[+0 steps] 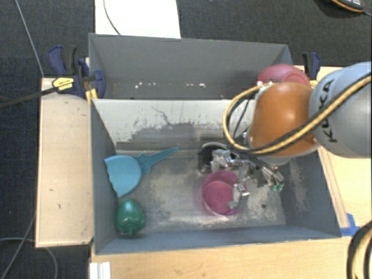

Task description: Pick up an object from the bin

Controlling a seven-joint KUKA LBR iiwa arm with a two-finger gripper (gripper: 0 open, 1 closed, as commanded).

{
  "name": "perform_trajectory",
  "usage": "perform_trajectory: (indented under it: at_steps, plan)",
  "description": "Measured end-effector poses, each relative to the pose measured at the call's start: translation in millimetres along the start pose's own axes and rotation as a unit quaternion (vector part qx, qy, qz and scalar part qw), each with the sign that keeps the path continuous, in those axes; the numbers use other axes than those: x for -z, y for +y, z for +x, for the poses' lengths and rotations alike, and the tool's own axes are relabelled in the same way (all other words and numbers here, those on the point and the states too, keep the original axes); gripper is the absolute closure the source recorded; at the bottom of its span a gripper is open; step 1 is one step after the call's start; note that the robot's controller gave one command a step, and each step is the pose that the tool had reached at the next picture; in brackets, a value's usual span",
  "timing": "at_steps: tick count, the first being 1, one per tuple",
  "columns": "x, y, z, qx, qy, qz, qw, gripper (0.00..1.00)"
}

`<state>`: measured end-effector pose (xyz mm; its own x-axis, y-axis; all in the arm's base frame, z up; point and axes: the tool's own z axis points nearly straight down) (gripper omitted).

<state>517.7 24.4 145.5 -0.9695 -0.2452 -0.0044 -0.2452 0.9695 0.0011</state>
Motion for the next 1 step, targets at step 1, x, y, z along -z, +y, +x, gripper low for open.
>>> perform_trajectory:
  at_steps: [1]
  plan:
    - [-54.5, -16.3, -26.6, -0.154, -0.0024, -0.001, 0.9881, 0.0]
